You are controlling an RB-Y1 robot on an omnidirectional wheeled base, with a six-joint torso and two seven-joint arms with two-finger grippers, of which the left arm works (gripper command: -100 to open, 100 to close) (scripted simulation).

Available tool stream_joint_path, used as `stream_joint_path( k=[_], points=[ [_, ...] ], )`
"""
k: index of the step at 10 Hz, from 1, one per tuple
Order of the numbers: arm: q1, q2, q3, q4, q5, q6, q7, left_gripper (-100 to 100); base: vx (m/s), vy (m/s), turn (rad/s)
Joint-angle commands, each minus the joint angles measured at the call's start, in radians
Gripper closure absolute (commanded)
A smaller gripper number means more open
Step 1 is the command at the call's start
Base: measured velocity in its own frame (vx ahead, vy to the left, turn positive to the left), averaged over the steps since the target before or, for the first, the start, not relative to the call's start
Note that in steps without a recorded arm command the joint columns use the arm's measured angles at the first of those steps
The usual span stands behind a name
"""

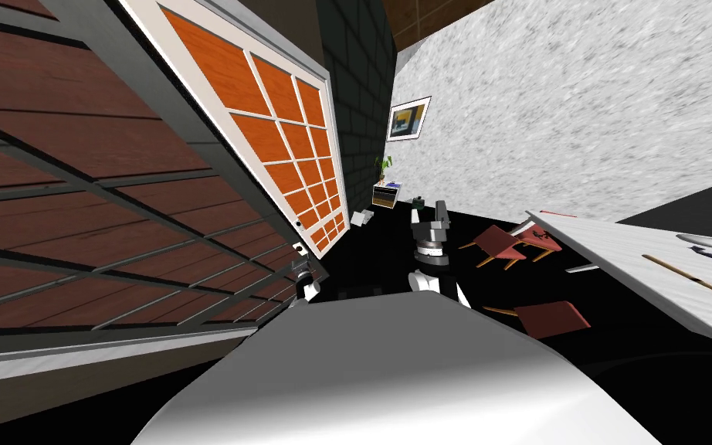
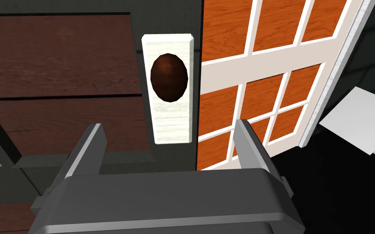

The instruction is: Pull the door open

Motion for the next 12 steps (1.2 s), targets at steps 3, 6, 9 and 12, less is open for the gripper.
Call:
stream_joint_path(
  k=[3,6,9,12],
  points=[
    [0.017,0.053,-0.005,0.026,0.000,-0.012,0.066,-100,0.133,-0.001,-0.029],
    [0.038,0.096,-0.009,0.035,0.001,-0.015,0.117,-100,0.116,-0.006,-0.032],
    [0.054,0.128,-0.012,0.041,0.001,-0.018,0.154,-100,0.133,0.011,-0.023],
    [0.061,0.128,-0.011,0.025,0.002,-0.008,0.150,100,0.048,0.002,-0.005]
  ],
)
